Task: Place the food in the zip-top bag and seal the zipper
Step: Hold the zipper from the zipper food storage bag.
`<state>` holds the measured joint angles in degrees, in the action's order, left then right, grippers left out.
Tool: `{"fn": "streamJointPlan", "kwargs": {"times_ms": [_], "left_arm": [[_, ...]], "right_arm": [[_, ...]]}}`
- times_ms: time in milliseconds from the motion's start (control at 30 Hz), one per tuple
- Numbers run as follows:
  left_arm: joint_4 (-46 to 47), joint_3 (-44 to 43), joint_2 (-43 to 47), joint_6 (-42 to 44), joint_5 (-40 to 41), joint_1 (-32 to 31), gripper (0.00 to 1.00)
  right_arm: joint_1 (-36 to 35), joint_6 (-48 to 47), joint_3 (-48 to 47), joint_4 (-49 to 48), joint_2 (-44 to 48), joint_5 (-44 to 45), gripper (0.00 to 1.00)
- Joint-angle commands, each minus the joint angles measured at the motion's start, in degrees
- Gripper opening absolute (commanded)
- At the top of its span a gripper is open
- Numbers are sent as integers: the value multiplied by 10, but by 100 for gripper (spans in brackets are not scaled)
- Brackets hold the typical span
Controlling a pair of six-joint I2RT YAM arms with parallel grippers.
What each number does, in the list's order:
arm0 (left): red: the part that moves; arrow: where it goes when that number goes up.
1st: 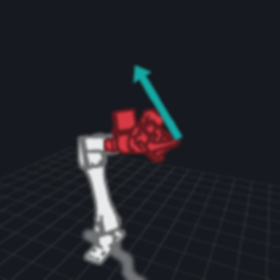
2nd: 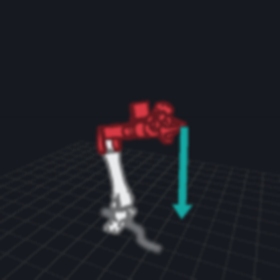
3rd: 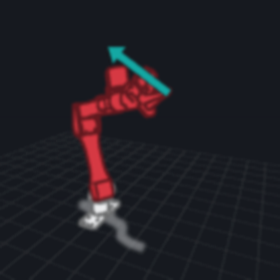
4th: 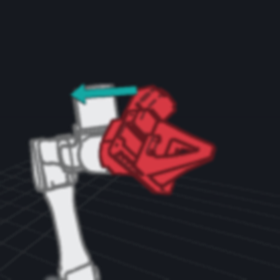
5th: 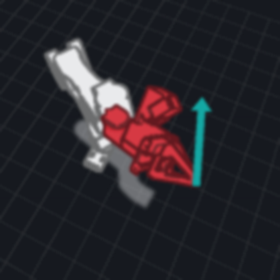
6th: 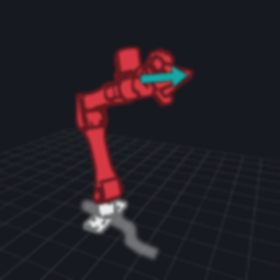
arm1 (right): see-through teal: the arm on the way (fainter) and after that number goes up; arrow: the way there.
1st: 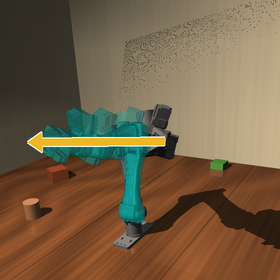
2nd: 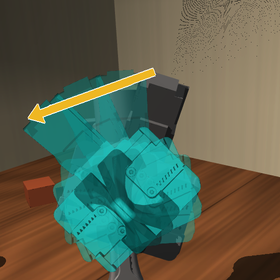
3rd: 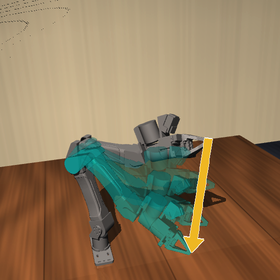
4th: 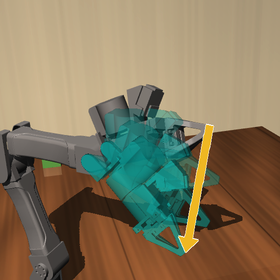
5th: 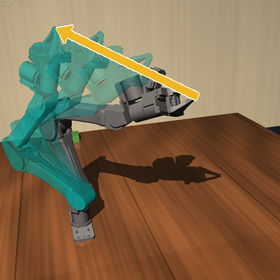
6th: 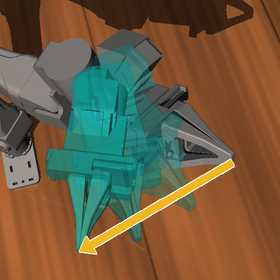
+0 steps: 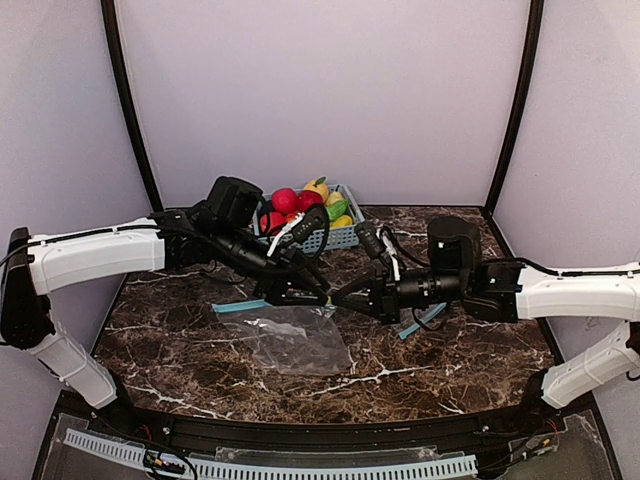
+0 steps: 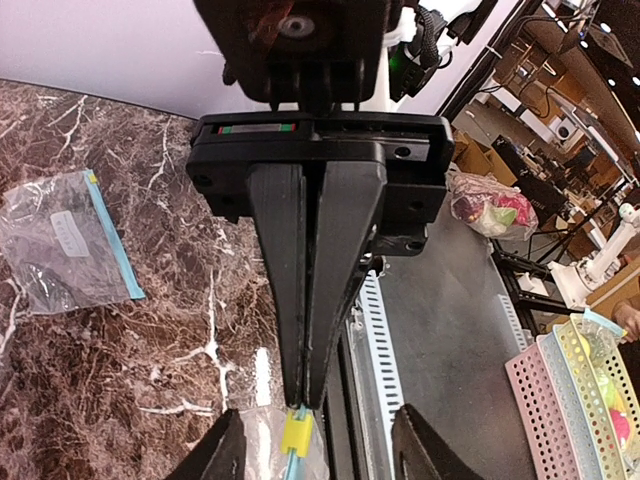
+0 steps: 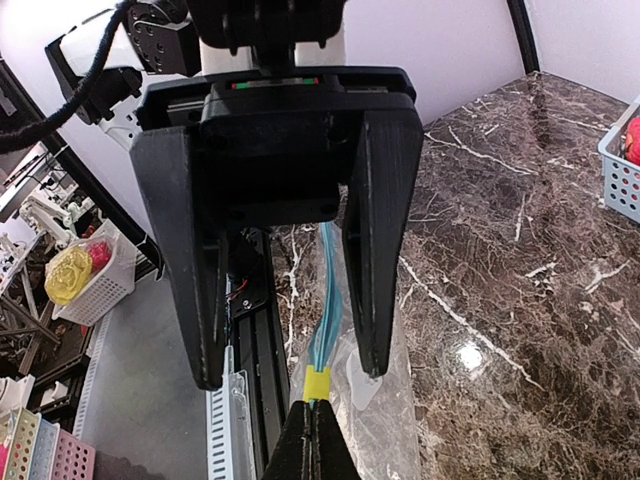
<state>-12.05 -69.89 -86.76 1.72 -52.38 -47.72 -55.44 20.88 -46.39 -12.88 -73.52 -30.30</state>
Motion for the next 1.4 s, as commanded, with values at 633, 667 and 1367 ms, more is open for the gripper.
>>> {"fn": "streamJointPlan", "kwargs": {"times_ms": [633,667,1367], "left_arm": [[-10,2,-15,8,-17,-8,13],[-10,2,-16,8,-18,-8,10],[-20,-3,-14,15,-16,-8,1]], "right_arm": [[-5,10,-7,-41,4,-3,0],[-5,10,-6,-40,5,-1,0],[-5,-10,12,12,45,130,0]]}}
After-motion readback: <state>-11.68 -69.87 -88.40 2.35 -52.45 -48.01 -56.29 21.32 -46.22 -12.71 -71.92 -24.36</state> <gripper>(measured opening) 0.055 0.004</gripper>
